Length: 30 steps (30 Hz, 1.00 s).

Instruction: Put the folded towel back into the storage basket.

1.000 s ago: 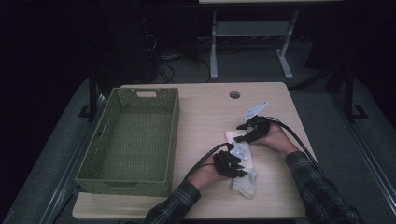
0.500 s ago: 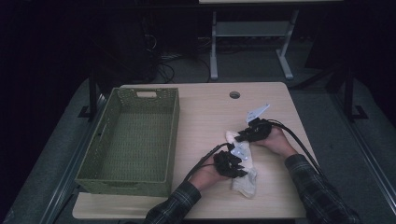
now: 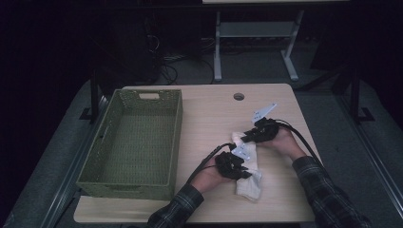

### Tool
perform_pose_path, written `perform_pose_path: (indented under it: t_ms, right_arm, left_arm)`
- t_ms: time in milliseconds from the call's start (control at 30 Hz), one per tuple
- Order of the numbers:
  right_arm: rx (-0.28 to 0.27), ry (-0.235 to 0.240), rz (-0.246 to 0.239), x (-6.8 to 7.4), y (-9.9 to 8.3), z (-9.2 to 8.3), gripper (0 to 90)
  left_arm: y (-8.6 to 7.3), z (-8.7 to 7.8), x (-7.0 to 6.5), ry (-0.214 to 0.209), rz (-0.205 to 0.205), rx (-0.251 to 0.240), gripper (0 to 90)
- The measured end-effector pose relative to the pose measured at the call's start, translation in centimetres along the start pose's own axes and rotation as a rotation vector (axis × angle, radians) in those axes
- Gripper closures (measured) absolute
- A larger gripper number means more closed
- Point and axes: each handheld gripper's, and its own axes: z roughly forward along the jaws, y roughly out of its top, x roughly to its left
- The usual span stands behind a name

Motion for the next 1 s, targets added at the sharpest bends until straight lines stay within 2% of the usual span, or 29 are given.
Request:
perform_pose_path:
  t_ms: [33,133,433,833,1000]
  right_arm:
    - [-0.004,-0.005,-0.012,0.0,0.1,-0.1,75.2]
    - [-0.014,-0.002,-0.005,0.2,0.3,-0.6,75.2]
    - [-0.060,0.005,-0.010,0.3,1.2,-1.7,75.2]
    - [-0.094,0.003,-0.064,0.6,4.4,-4.3,75.1]
    - [-0.130,0.027,-0.052,0.7,5.5,-5.1,75.1]
  left_arm:
    - [0.0,0.0,0.0,0.000,0.000,0.000,80.5]
    - [0.3,-0.5,-0.1,-0.009,-0.010,-0.011,80.5]
    - [1.2,-2.0,-0.6,0.007,-0.009,-0.027,80.5]
    - [3.5,-5.5,-1.0,0.030,0.007,-0.041,80.5]
    - [4.2,-7.2,-1.0,0.027,0.008,-0.047,80.5]
